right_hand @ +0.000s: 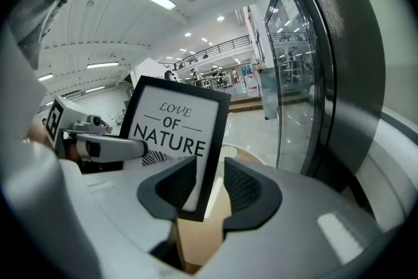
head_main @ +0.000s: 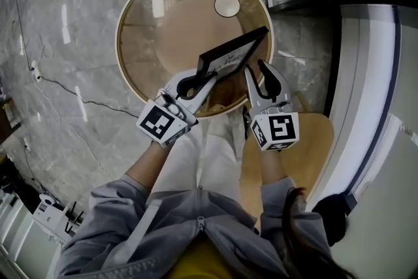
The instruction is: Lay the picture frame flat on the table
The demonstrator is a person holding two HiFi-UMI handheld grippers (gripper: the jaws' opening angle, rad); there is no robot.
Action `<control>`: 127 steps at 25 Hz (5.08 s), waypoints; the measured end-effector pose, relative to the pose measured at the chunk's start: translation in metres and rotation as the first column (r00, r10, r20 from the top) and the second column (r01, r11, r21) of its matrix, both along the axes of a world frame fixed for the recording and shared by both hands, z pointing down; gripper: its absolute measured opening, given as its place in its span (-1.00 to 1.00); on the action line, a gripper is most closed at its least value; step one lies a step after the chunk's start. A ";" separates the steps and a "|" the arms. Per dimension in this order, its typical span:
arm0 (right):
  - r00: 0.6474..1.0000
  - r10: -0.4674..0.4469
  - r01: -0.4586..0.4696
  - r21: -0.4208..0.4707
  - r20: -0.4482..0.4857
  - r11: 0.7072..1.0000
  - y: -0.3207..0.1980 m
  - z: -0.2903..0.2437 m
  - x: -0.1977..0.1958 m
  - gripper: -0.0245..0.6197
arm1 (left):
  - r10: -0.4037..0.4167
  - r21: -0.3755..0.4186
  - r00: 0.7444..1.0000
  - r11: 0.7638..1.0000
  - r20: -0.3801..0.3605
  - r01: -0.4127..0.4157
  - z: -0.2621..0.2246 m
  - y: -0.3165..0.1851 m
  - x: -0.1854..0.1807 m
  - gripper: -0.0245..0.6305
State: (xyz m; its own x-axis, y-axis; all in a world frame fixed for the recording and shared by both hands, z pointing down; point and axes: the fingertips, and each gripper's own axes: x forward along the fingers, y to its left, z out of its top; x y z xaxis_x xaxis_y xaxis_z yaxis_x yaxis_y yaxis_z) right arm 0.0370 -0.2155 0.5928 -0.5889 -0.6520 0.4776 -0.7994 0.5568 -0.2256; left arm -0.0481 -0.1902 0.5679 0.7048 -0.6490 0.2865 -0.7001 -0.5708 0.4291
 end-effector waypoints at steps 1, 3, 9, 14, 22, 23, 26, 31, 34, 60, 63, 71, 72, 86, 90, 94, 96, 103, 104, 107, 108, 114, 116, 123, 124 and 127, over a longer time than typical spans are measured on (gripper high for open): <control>1.000 -0.005 0.005 -0.013 -0.004 1.000 0.001 0.009 0.000 -0.52 | 0.009 -0.008 1.000 1.000 -0.004 -0.009 0.007 0.001 -0.002 -0.88; 1.000 -0.019 0.019 -0.036 -0.005 0.999 0.004 0.027 -0.002 -0.50 | 0.027 -0.035 1.000 0.999 -0.016 -0.027 0.023 0.001 -0.005 -0.88; 0.998 -0.055 0.059 -0.106 0.042 0.993 0.023 0.067 0.000 -0.44 | 0.127 -0.047 0.987 0.990 -0.101 -0.132 0.049 0.015 0.007 -0.88; 0.987 -0.083 0.105 -0.161 0.139 0.981 0.030 0.089 0.003 -0.44 | 0.186 -0.089 0.967 0.975 -0.172 -0.203 0.067 0.019 0.011 -0.88; 0.960 -0.100 0.158 -0.210 0.263 0.965 0.039 0.102 0.015 -0.62 | 0.266 -0.109 0.934 0.948 -0.240 -0.298 0.085 0.019 0.020 -0.88; 0.961 -0.089 0.147 -0.211 0.263 0.966 0.039 0.103 0.017 -0.64 | 0.270 -0.109 0.933 0.947 -0.238 -0.302 0.087 0.018 0.021 -0.88; 0.971 -0.056 0.110 -0.222 0.234 0.969 0.039 0.111 0.023 -0.66 | 0.265 -0.114 0.942 0.950 -0.208 -0.292 0.101 0.016 0.025 -0.86; 0.981 0.030 0.022 -0.262 0.193 0.965 0.038 0.129 0.033 -0.68 | 0.200 -0.213 0.964 0.948 -0.173 -0.235 0.130 0.003 0.030 -0.72; 0.982 0.081 -0.029 -0.289 0.170 0.957 0.039 0.141 0.039 -0.68 | 0.183 -0.261 0.974 0.942 -0.132 -0.212 0.148 -0.002 0.034 -0.63; 0.900 0.435 -0.374 -0.505 0.003 0.778 0.039 0.207 0.069 -0.70 | 0.083 -0.563 0.958 0.821 0.274 0.090 0.244 -0.010 0.048 0.05; 0.895 0.446 -0.386 -0.513 -0.007 0.767 0.041 0.209 0.069 -0.70 | 0.101 -0.560 0.942 0.822 0.320 0.102 0.248 -0.008 0.047 0.11; 0.883 0.467 -0.419 -0.520 -0.045 0.744 0.042 0.217 0.074 -0.69 | 0.130 -0.532 0.911 0.840 0.390 0.108 0.250 -0.005 0.056 0.34; 0.885 0.463 -0.421 -0.522 -0.056 0.742 0.042 0.219 0.074 -0.70 | 0.136 -0.533 0.911 0.840 0.390 0.102 0.250 -0.004 0.058 0.38; 0.891 0.434 -0.443 -0.450 -0.129 0.775 0.052 0.172 0.079 -0.81 | 0.027 -0.404 0.907 0.901 0.420 0.160 0.186 -0.001 0.019 -0.36; 0.900 0.419 -0.430 -0.406 -0.122 0.806 0.051 0.125 0.074 -0.91 | 0.053 -0.373 0.915 0.921 0.400 0.110 0.142 0.004 0.022 -0.91; 0.913 0.390 -0.406 -0.383 -0.124 0.830 0.059 0.070 0.068 -0.92 | 0.046 -0.338 0.913 0.936 0.405 0.103 0.086 0.013 0.019 -0.91; 0.919 0.373 -0.394 -0.364 -0.128 0.844 0.063 0.041 0.065 -0.92 | 0.034 -0.307 0.910 0.946 0.412 0.104 0.055 0.016 0.015 -0.91; 0.917 0.375 -0.396 -0.213 -0.135 0.893 0.069 -0.080 0.072 -0.92 | -0.019 -0.156 0.913 0.984 0.407 0.090 -0.061 0.025 0.005 -0.91; 0.918 0.375 -0.395 -0.189 -0.132 0.899 0.070 -0.097 0.073 -0.92 | -0.030 -0.129 0.915 0.987 0.403 0.090 -0.078 0.026 0.004 -0.91; 0.915 0.390 -0.402 -0.131 -0.108 0.906 0.077 -0.143 0.079 -0.92 | -0.070 -0.060 0.923 0.993 0.379 0.099 -0.122 0.031 0.003 -0.91; 0.913 0.397 -0.406 -0.110 -0.094 0.907 0.079 -0.158 0.080 -0.92 | -0.084 -0.040 0.928 0.994 0.364 0.106 -0.137 0.033 0.003 -0.91; 0.920 0.388 -0.380 0.124 -0.048 0.917 0.084 -0.265 0.077 -0.92 | -0.146 0.117 0.952 0.986 0.270 0.118 -0.237 0.044 0.000 -0.91; 0.925 0.377 -0.359 0.228 -0.042 0.905 0.082 -0.303 0.074 -0.92 | -0.175 0.185 0.954 0.974 0.243 0.132 -0.272 0.043 -0.003 -0.91; 0.934 0.355 -0.337 0.432 0.042 0.837 0.091 -0.398 0.060 -0.92 | -0.241 0.374 0.960 0.911 0.142 0.173 -0.370 0.048 -0.012 -0.91; 0.935 0.350 -0.334 0.456 0.052 0.825 0.092 -0.409 0.058 -0.92 | -0.247 0.393 0.960 0.902 0.131 0.179 -0.380 0.048 -0.014 -0.91; 0.938 0.337 -0.328 0.508 0.078 0.796 0.095 -0.436 0.055 -0.92 | -0.266 0.440 0.958 0.877 0.105 0.196 -0.404 0.049 -0.017 -0.91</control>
